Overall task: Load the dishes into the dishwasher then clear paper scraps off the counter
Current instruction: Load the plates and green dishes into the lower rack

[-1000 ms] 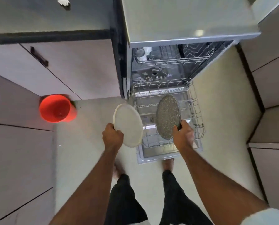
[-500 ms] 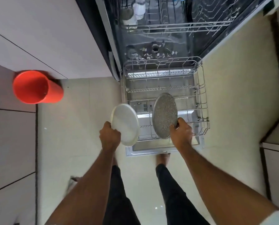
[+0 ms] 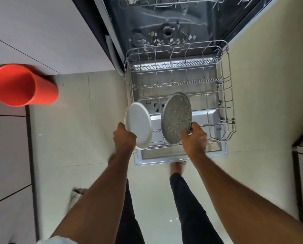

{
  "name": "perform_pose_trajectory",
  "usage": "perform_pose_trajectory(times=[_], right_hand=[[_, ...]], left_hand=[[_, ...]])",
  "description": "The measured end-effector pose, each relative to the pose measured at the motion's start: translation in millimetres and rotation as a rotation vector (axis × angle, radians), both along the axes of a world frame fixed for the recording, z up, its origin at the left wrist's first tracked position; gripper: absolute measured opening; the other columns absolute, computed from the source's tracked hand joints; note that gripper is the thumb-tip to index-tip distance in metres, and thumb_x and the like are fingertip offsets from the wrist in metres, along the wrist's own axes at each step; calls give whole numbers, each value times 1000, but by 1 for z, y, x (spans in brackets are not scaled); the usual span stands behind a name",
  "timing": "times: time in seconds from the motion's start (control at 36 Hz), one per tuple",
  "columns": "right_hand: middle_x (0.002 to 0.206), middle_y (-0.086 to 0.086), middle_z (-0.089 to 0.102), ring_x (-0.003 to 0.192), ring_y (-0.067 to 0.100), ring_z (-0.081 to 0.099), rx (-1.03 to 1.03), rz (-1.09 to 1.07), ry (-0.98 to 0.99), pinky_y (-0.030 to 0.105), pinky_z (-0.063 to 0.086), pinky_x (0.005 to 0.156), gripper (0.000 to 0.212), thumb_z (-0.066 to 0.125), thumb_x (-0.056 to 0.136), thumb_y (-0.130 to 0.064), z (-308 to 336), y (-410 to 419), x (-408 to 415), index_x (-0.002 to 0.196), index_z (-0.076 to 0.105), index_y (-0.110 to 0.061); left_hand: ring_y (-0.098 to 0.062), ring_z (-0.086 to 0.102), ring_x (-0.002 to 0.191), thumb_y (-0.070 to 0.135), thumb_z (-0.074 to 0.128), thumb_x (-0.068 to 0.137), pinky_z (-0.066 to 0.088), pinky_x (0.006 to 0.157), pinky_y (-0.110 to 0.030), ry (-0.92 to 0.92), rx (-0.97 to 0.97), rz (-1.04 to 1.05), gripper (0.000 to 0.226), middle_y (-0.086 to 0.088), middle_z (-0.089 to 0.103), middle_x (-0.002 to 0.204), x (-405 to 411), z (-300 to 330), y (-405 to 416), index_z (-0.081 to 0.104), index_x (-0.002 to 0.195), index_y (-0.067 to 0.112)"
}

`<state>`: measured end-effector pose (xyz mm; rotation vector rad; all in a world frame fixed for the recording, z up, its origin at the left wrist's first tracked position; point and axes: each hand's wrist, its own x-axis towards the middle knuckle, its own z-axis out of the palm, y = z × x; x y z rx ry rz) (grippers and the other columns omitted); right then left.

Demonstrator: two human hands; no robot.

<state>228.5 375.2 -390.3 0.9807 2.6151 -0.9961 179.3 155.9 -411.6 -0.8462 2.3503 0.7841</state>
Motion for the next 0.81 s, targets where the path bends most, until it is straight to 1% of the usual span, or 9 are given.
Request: perform_pose_trajectory(times=[0.11,0.25,0.31,0.39,0.47,0.58,0.67,0.72,0.81], right_hand=[[83,5,63,71,22,58,-18,1,15,18,36,56,14,67,90,-13,-9,1,-2,98,64,-2],[84,6,64,71,20,56,-8,-6,23,24,42,64,16,66,91,-13,-20,2,-5,101,65,-2],[84,3,62,72,19,56,-13,-4,29,22,41,64,17,67,91,-14,-22,2,-6,103,65,-2],[85,3,63,72,17,57,-7,6,30,14,36,58,17,68,91,-14,-25,6,-7,103,65,-2],[89,9,69,74,18,58,-4,13,28,19,41,64,16,67,91,-15,-30,11,-6,102,65,-4],[87,4,65,74,18,57,8,27,26,11,33,55,16,68,91,-15,-32,19,-5,101,64,-4],[84,0,60,73,19,57,14,23,20,16,35,58,15,68,91,-15,-33,22,-4,100,64,-4],[84,3,63,72,20,57,14,13,18,17,35,59,15,68,90,-15,-34,22,-3,98,64,-4],[88,8,68,72,18,56,7,3,15,13,32,56,15,69,90,-14,-33,21,-1,99,64,-3]], left_hand=[[-41,61,93,0,55,81,48,71,-38,25,5,-22,19,-22,62,102,-10,-11,5,45,94,9],[-41,61,95,1,61,82,46,70,-38,12,0,-72,18,-22,63,103,-21,-24,14,49,94,7],[-42,62,100,2,63,83,49,76,-41,-19,2,-82,19,-22,63,107,-23,-29,18,54,100,3],[-44,61,107,3,64,82,52,87,-45,-54,8,-107,32,-23,62,115,-19,-36,25,57,113,1],[-44,60,109,4,61,84,53,90,-48,-76,6,-106,36,-22,61,117,-11,-42,30,54,119,2],[-44,58,108,3,58,85,52,89,-49,-73,6,-107,35,-23,60,117,-8,-45,33,49,120,3],[-43,59,106,2,57,84,52,83,-47,-52,-3,-103,36,-22,61,115,-8,-43,32,49,119,4],[-43,60,102,3,59,82,53,79,-44,-26,-9,-99,37,-21,62,111,-4,-40,29,50,118,4],[-43,61,93,6,61,80,54,74,-43,16,-14,-90,35,-20,64,103,8,-30,24,52,113,5]])
